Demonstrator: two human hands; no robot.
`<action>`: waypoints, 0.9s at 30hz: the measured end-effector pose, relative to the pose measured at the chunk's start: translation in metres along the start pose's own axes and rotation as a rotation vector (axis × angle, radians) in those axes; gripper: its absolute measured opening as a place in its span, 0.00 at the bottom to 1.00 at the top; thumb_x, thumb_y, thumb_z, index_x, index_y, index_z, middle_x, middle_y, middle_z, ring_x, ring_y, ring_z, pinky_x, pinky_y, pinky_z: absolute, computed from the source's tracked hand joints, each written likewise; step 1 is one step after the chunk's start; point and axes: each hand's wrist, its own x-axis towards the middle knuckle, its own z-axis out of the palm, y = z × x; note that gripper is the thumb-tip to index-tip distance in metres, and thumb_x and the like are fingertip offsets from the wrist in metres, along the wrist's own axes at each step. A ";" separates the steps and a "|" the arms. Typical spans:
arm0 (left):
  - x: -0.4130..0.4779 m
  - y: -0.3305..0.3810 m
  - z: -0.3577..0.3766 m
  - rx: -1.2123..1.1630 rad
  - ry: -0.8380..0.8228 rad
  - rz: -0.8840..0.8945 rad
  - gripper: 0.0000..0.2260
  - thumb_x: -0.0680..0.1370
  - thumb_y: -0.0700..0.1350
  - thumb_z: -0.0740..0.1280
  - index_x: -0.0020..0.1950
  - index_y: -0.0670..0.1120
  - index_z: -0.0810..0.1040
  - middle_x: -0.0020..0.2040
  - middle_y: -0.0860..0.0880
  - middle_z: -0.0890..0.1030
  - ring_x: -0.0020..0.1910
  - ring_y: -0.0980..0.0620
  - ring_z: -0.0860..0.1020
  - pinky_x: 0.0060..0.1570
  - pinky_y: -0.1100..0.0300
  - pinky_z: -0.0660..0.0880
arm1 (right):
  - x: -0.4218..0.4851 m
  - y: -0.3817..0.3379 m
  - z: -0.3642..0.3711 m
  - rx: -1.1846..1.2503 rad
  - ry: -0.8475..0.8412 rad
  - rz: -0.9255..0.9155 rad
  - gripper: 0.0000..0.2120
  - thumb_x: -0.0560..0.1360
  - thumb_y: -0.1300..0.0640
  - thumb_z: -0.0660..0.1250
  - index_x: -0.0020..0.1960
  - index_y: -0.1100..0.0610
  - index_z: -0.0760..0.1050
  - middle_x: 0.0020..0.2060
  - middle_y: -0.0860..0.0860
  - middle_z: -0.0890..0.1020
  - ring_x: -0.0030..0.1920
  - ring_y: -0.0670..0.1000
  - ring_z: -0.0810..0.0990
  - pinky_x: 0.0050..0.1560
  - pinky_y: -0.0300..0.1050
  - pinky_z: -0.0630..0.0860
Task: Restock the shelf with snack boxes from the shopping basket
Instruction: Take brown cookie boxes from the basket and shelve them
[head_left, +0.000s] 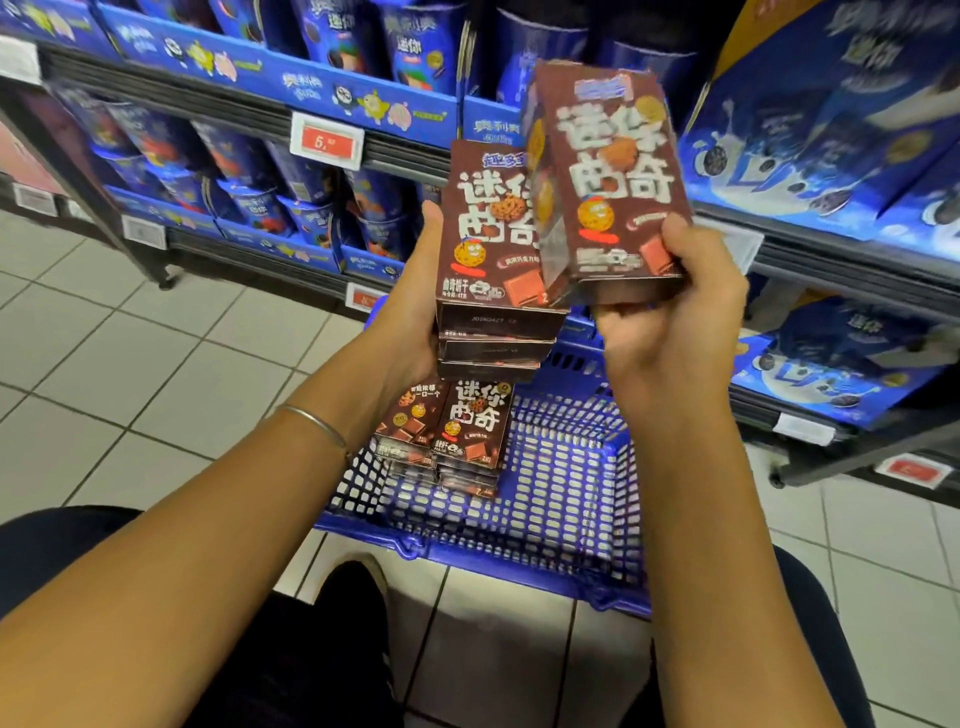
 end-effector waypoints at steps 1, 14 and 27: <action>0.003 -0.001 0.002 -0.002 0.017 -0.015 0.33 0.83 0.70 0.54 0.45 0.50 0.91 0.50 0.46 0.89 0.47 0.47 0.89 0.40 0.54 0.85 | 0.004 -0.001 0.000 0.015 -0.022 0.064 0.05 0.79 0.59 0.65 0.48 0.56 0.80 0.45 0.51 0.86 0.50 0.52 0.84 0.58 0.53 0.81; 0.035 -0.004 -0.004 0.008 0.051 0.001 0.31 0.84 0.69 0.55 0.49 0.51 0.91 0.53 0.45 0.89 0.50 0.44 0.88 0.43 0.51 0.85 | 0.030 0.014 0.010 -0.343 0.014 0.189 0.11 0.77 0.50 0.67 0.55 0.54 0.78 0.48 0.50 0.85 0.51 0.52 0.83 0.57 0.56 0.79; -0.068 0.140 0.054 -0.074 0.186 -0.034 0.28 0.88 0.61 0.54 0.49 0.51 0.91 0.49 0.48 0.89 0.48 0.49 0.88 0.44 0.55 0.84 | 0.005 -0.115 0.158 -0.466 -0.038 0.446 0.17 0.67 0.51 0.71 0.54 0.56 0.77 0.38 0.48 0.84 0.39 0.48 0.82 0.47 0.49 0.78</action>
